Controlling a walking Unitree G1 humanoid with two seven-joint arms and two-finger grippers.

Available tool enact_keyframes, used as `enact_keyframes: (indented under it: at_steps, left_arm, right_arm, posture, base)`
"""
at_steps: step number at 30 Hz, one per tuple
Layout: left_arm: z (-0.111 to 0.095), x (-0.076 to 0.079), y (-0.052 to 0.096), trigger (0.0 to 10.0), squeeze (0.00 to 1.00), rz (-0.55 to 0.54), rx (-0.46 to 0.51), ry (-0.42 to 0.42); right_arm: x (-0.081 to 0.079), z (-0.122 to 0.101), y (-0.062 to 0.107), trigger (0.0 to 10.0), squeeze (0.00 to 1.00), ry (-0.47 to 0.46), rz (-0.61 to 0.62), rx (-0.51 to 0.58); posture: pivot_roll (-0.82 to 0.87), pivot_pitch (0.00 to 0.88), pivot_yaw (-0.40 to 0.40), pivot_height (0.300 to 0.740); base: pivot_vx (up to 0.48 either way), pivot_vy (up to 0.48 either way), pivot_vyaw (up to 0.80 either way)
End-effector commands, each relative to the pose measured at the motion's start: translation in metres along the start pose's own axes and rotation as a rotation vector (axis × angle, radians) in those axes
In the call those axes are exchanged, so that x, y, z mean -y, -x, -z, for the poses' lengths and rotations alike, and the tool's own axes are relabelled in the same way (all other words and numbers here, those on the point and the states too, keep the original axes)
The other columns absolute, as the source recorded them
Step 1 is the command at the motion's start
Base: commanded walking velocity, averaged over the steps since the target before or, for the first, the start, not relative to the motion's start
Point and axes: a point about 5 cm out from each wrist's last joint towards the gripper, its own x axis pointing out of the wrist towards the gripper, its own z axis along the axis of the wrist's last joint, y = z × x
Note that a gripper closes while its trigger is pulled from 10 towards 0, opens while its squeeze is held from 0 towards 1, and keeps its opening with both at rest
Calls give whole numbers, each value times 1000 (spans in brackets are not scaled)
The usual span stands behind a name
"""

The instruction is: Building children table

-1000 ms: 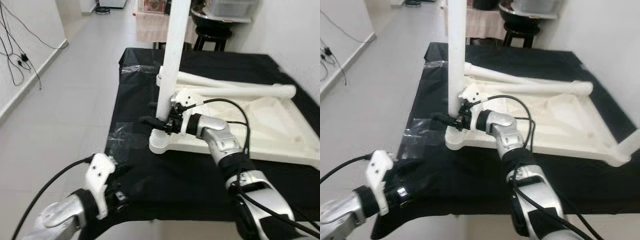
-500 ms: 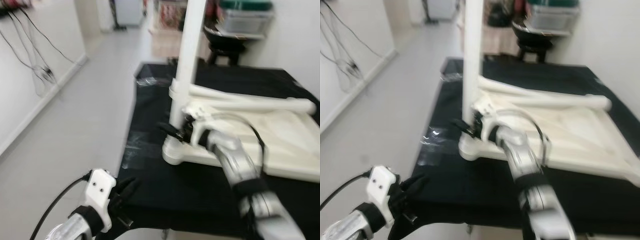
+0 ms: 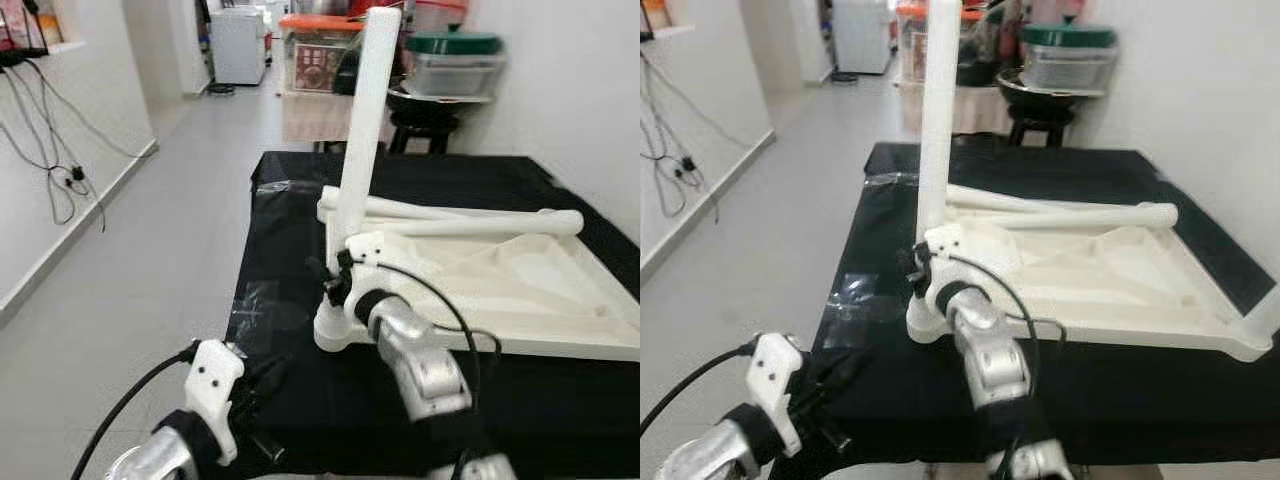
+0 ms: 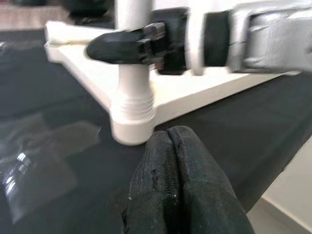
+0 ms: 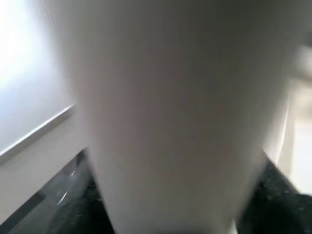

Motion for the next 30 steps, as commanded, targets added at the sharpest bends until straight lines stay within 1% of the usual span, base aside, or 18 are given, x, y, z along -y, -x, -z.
enact_keyframes:
  at_steps: [1,2,4,6,7,8,9,11,14,16,17,18,19,20,21,23,25,30]
  left_arm:
    - [2,0,-1,10000,0,1,-6,-8]
    - [3,-1,-2,10000,0,1,-3,-15]
    - [4,-3,-4,10000,0,1,-1,-24]
    - [4,-3,-5,10000,0,2,0,-26]
    - [5,-4,-5,10000,0,-5,2,-28]
    - [5,-5,-6,10000,0,-11,5,-31]
    - [5,-5,-6,10000,0,-11,5,-31]
    - [6,-5,-7,10000,0,-26,7,-42]
    - [8,-5,-8,10000,0,-43,10,-56]
    - [8,-5,-8,10000,0,-43,10,-56]
    - [8,-5,-8,10000,0,-53,13,-67]
    - [7,-4,-8,10000,0,-63,17,-82]
    - [7,-4,-8,10000,0,-63,17,-82]
    - [6,-3,-8,10000,0,-74,23,-98]
    - [6,-3,-8,10000,0,-74,23,-98]
    - [5,-2,-8,10000,0,-90,32,-114]
    - [5,-1,-7,10000,0,-105,38,-109]
    - [5,-1,-5,10000,0,-131,48,-102]
  right_arm:
    - [0,1,3,10000,1000,-17,12,-20]
    - [7,-9,-2,10000,800,32,-96,37]
    - [17,-22,-6,10000,800,99,-228,104]
    - [20,-24,-7,10000,800,114,-255,118]
    - [21,-26,-6,10000,0,130,-344,116]
    - [24,-27,-6,10000,0,154,-423,114]
    - [24,-27,-6,10000,0,154,-423,114]
    - [31,-29,-6,10000,0,191,-514,100]
    - [36,-27,-6,10000,0,199,-562,72]
    - [36,-27,-6,10000,0,199,-562,72]
    - [39,-25,-5,10000,0,202,-592,46]
    - [41,-22,-5,4392,0,191,-610,23]
    - [41,-22,-5,4392,0,191,-610,23]
    - [45,-19,-4,0,0,179,-612,3]
    - [45,-19,-4,0,0,179,-612,3]
    - [52,-16,-4,0,0,159,-596,-7]
    - [57,-13,-2,0,0,169,-581,-7]
    - [61,-13,2,0,0,180,-610,21]
  posture:
    - [92,28,-36,740]
    - [108,5,-43,740]
    - [108,3,-44,740]
    - [108,3,-44,740]
    - [114,0,-53,740]
    - [115,0,-53,740]
    - [115,0,-53,740]
    - [124,0,-65,740]
    - [127,0,-66,740]
    - [127,0,-66,740]
    - [135,0,-68,740]
    - [139,0,-69,740]
    - [139,0,-69,740]
    - [142,0,-67,740]
    - [142,0,-67,740]
    - [140,0,-63,740]
    - [135,0,-60,740]
    - [120,0,-58,740]
  base:
    - [0,0,0]
    - [0,0,0]
    - [0,0,0]
    - [0,0,0]
    - [0,0,0]
    - [0,0,0]
    - [0,0,0]
    - [0,0,0]
    - [0,0,0]
    - [0,0,0]
    - [0,0,0]
    - [0,0,0]
    - [0,0,0]
    - [0,0,0]
    - [0,0,0]
    - [0,0,0]
    - [0,0,0]
    - [0,0,0]
